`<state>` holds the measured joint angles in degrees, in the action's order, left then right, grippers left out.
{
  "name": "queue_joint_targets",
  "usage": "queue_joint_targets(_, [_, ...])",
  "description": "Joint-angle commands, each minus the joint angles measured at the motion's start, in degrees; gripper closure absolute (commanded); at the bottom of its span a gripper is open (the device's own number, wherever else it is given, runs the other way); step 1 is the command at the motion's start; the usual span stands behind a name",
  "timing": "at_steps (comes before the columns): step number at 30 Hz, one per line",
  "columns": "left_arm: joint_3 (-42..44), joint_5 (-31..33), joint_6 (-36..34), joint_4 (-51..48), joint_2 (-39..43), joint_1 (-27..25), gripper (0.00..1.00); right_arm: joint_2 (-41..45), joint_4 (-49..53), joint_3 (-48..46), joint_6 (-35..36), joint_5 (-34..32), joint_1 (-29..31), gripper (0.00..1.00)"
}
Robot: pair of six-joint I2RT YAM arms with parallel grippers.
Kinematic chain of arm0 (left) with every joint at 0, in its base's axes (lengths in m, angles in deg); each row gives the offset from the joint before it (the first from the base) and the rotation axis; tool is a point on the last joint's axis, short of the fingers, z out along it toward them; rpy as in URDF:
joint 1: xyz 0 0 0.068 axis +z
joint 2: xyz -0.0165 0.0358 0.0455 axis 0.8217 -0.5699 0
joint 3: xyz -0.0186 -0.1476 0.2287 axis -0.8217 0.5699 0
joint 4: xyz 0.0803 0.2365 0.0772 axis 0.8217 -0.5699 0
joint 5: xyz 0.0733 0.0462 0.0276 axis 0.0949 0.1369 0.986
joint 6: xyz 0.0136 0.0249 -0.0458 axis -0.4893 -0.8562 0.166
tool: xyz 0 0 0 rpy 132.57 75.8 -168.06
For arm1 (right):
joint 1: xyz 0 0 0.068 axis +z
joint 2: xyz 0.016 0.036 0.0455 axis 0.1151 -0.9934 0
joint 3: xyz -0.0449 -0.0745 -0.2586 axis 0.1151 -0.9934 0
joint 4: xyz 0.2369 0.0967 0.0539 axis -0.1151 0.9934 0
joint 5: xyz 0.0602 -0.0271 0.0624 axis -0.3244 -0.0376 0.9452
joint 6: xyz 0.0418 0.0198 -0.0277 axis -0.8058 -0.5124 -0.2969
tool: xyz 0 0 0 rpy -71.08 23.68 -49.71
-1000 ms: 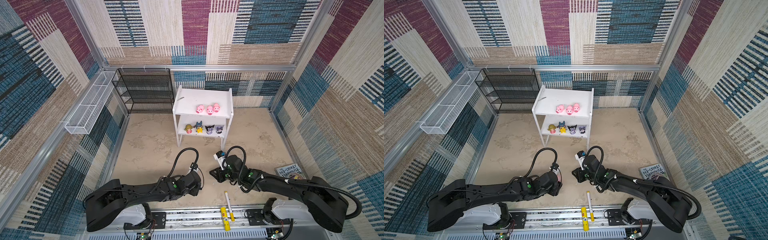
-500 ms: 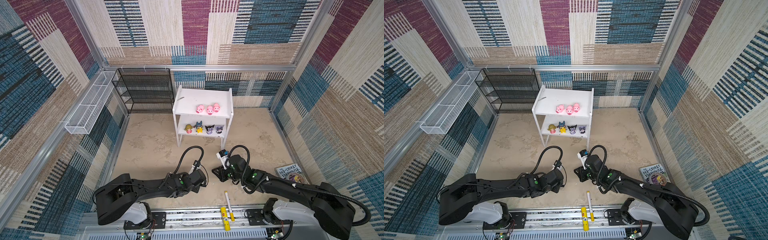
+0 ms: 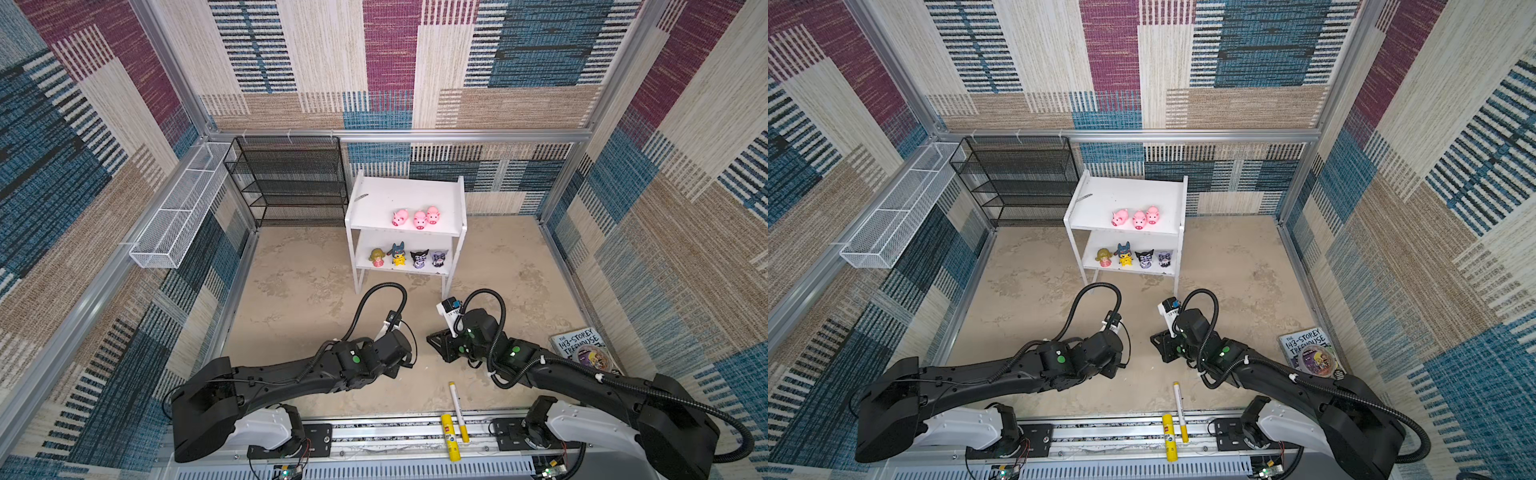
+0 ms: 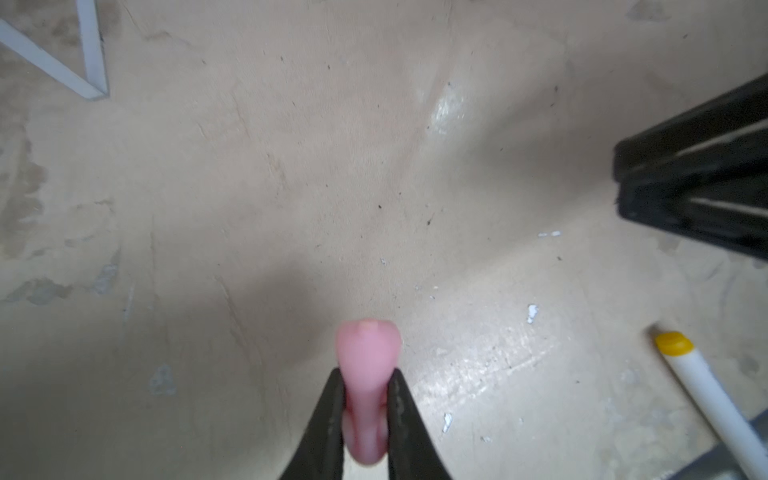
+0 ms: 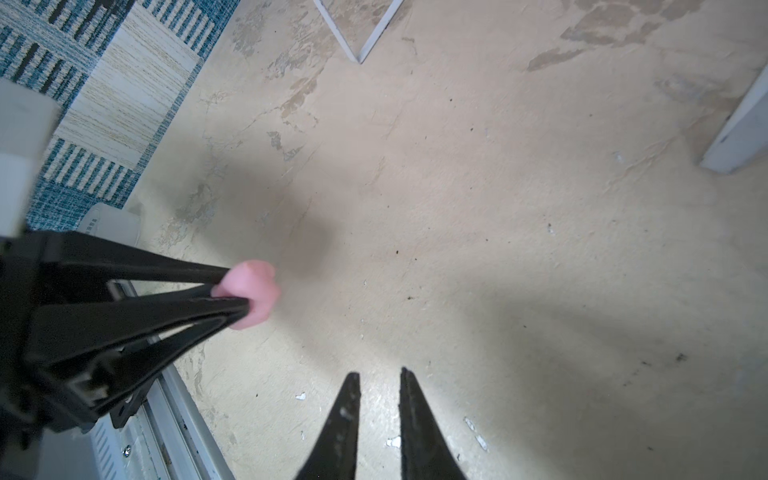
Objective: Place and organize the plastic toys onto the shelf
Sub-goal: 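Carry the pig up toward the shelf top with the left gripper, then lower the pig beside the other pigs and open the left gripper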
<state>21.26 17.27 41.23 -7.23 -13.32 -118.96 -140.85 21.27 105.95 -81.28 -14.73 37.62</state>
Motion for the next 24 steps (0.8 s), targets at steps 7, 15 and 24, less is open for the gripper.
queue_joint_targets(7, [-24.6, 0.0, -18.0, -22.5, 7.0, 5.8, 0.81, 3.5, 3.1, 0.9, 2.3, -1.0, -0.4, 0.79])
queue_joint_targets(15, [-55.1, -5.4, -32.0, -35.3, -1.8, 15.6, 0.80, 7.0, 3.5, 0.0, 2.9, 0.0, -0.4, 0.79])
queue_joint_targets(24, [-76.0, -8.8, -37.5, -37.6, -16.1, 21.6, 0.80, 18.2, 4.0, 1.0, 10.1, 5.9, -0.4, 0.55])
